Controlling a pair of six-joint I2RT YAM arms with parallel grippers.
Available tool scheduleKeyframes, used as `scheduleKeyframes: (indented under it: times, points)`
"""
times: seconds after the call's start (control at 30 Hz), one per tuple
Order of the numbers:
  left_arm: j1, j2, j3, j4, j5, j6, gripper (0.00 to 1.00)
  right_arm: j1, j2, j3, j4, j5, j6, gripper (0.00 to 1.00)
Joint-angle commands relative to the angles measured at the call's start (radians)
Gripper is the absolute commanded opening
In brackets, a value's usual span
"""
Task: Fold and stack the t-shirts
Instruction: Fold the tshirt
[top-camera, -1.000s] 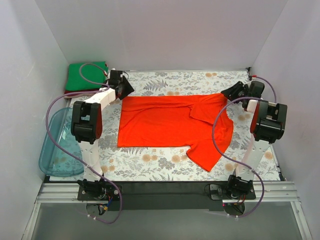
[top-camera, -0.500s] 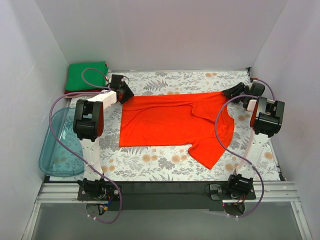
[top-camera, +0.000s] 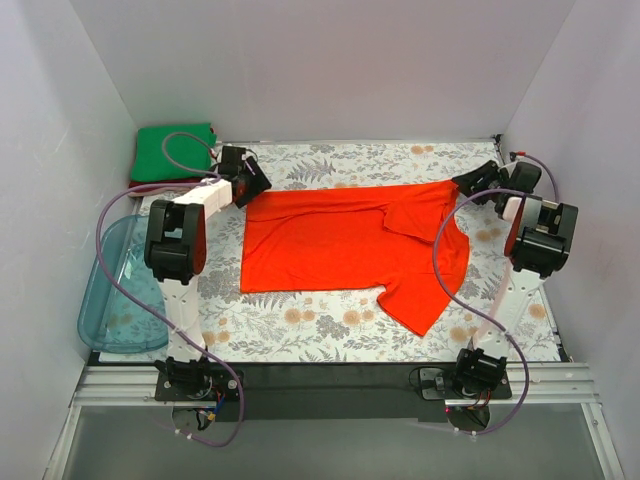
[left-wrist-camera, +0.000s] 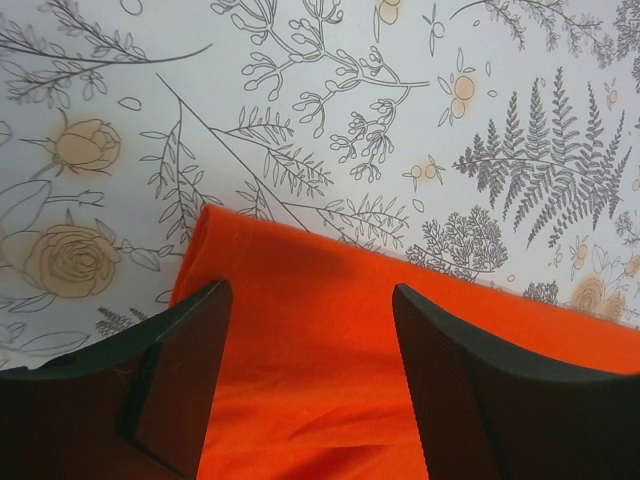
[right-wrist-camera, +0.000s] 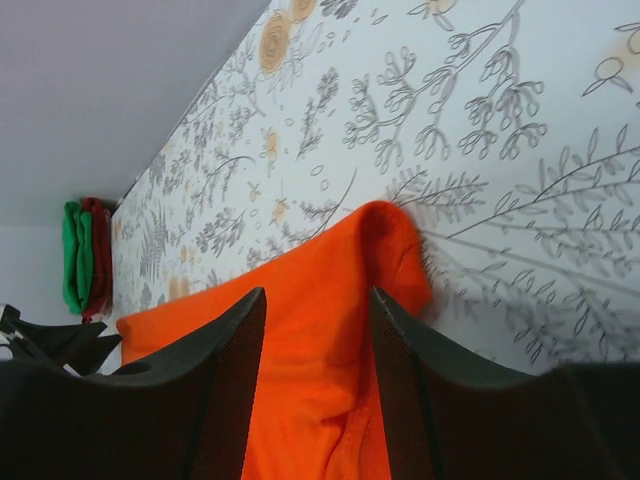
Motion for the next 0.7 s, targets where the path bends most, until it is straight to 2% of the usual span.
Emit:
scheduleKeyframes:
  times: [0.0, 0.1, 0.17, 0.23, 0.27, 0.33, 0.37, 0.47, 0.67]
  points:
    - [-0.009, -0.178, 0.004, -0.037, -0.060, 0.054, 0.65, -0.010, -0.187, -0.027, -0.046, -0.013, -0.067, 0.54]
    - [-0.041, -0.305, -0.065, -0.068, -0.137, 0.075, 0.66, 0.000, -0.331, -0.105, -0.177, 0.044, -0.162, 0.55]
    - [-0.073, -0.372, -0.120, -0.115, -0.181, 0.073, 0.66, 0.013, -0.438, -0.162, -0.342, 0.123, -0.242, 0.57]
    - [-0.107, -0.468, -0.198, -0.199, -0.227, 0.060, 0.67, 0.024, -0.514, -0.208, -0.437, 0.180, -0.283, 0.58]
    - [-0.146, -0.502, -0.224, -0.231, -0.276, 0.054, 0.67, 0.042, -0.595, -0.255, -0.551, 0.250, -0.334, 0.58]
    - [-0.183, -0.598, -0.319, -0.320, -0.307, 0.024, 0.69, 0.072, -0.683, -0.315, -0.630, 0.338, -0.371, 0.59]
    - [-0.202, -0.631, -0.355, -0.348, -0.316, 0.004, 0.69, 0.116, -0.771, -0.346, -0.659, 0.439, -0.379, 0.59]
    - [-0.219, -0.757, -0.503, -0.431, -0.299, -0.065, 0.71, 0.231, -0.922, -0.459, -0.765, 0.606, -0.388, 0.59]
    - [-0.277, -0.919, -0.692, -0.551, -0.281, -0.183, 0.70, 0.331, -1.103, -0.599, -0.908, 0.653, -0.409, 0.59]
